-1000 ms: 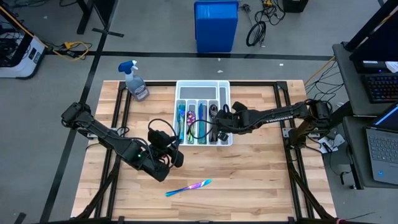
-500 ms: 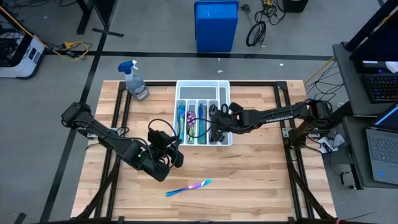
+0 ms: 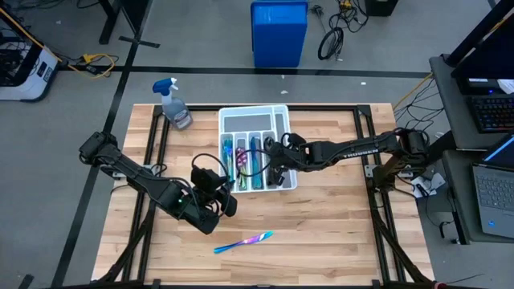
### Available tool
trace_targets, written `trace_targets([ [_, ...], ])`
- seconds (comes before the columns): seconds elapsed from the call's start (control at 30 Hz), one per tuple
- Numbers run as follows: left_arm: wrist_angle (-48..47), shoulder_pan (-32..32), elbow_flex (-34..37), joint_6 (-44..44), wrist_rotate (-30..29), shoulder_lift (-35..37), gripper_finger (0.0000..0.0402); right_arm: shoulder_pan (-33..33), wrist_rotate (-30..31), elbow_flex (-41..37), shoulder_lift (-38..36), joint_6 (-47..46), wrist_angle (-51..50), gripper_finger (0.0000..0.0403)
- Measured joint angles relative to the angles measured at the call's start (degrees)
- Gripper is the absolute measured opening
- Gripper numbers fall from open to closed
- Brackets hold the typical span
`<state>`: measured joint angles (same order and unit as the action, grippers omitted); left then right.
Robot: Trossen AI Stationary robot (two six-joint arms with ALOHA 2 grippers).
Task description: Sort silverware
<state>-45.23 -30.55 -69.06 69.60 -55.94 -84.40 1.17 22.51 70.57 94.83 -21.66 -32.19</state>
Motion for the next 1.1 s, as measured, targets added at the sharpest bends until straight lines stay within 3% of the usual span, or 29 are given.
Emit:
trace_targets([
  [0.23, 0.02, 0.00, 0.00, 0.00, 0.02, 0.00, 0.0084, 0.09, -2.20, 0.00, 0.00, 0.99, 1.06, 0.0019],
  [0.7, 0.02, 0.02, 0.00, 0.00, 0.00, 0.00, 0.0084, -0.04, 2.76, 0.00, 0.02, -2.42, -9.08, 0.0002],
  [0.87, 0.02, 0.02, 0.00, 0.00, -0.64, 0.00, 0.0084, 0.27, 7.19, 0.00, 0.04, -3.14, -10.74, 0.0001],
  [1.1, 0.24, 0.02, 0.00, -0.02, -1.33, -0.01, 0.0084, 0.48, 7.66, 0.00, 0.04, -3.38, -11.69, 0.0001],
])
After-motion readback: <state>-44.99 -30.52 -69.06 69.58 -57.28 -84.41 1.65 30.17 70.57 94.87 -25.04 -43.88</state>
